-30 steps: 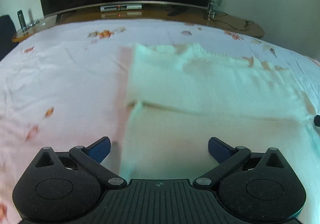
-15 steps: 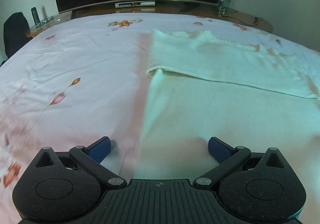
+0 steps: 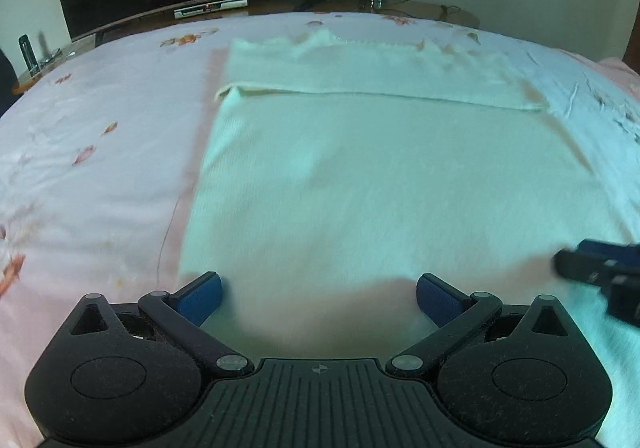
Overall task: Fold small clothes
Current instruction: 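Position both open grippers at the ribbed hem of the sweater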
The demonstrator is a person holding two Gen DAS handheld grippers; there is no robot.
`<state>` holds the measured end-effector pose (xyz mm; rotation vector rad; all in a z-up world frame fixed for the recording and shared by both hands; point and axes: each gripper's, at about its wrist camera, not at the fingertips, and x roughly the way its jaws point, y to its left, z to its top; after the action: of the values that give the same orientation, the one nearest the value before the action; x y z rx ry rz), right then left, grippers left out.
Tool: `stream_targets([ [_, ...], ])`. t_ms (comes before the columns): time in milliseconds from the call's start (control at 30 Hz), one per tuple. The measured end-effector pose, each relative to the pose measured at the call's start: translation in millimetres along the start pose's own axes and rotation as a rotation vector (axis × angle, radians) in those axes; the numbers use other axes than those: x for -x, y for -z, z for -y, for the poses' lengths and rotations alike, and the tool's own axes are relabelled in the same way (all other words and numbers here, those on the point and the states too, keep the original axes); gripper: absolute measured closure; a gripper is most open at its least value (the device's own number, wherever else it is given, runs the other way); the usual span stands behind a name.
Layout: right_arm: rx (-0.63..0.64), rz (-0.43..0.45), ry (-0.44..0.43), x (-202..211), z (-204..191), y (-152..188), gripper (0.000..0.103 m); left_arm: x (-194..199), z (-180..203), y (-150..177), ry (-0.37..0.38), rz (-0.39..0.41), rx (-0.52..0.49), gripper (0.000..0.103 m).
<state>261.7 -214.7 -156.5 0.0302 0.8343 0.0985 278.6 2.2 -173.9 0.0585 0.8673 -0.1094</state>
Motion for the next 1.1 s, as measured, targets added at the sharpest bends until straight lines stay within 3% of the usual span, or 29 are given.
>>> stream_targets([
  [300, 0.005, 0.015, 0.122, 19.6, 28.5, 30.3, 0.073, 15.1, -14.6, 20.8, -0.014, 0.009, -0.012, 0.0],
  [733, -0.05, 0.017, 0.186, 46.6, 35.4, 56.0, 0.073, 39.4, -28.5, 39.9, -0.029, -0.023, 0.047, 0.0],
  [1100, -0.001, 0.065, 0.011, 83.2, -25.6, 67.7, 0.072, 90.3, -6.6, 54.5, 0.099, 0.035, 0.005, 0.0],
])
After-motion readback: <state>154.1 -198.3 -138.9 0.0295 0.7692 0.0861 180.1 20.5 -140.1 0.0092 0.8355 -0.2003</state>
